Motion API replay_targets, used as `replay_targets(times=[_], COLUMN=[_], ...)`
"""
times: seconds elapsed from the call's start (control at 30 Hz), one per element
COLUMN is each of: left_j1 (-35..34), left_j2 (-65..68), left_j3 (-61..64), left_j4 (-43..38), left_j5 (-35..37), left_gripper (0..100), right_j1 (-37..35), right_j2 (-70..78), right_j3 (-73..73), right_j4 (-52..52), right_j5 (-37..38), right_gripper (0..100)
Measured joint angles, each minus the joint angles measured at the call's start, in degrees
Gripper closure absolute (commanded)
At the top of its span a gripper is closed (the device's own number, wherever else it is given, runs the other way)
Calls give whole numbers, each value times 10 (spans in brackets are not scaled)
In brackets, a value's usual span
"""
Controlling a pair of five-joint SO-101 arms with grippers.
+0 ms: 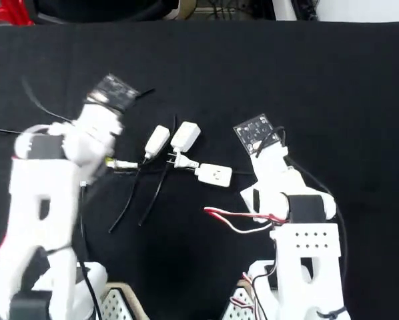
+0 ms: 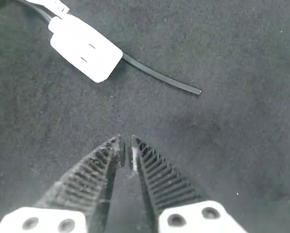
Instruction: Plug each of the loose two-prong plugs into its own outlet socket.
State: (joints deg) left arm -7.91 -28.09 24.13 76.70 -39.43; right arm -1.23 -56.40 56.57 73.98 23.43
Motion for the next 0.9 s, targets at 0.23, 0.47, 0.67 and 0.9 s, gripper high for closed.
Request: replay_targets(times=[0.23, 0.47, 0.67, 0.9], left_j1=[-85, -113, -120, -122], left_j2=[244, 404, 440, 462], left_j3=[-156, -273, -336, -353], left_j4=[5, 5, 5, 6], left_j5=[-164, -208, -166, -130], left_gripper=[971, 970, 970, 777], right_j1=[0, 2, 2, 2], right_j2=[0, 0, 0, 0], right_j3=[9, 15, 15, 15], right_j4=[-14, -28, -28, -28], right_j5=[0, 0, 0, 0], right_gripper=[985, 985, 985, 985])
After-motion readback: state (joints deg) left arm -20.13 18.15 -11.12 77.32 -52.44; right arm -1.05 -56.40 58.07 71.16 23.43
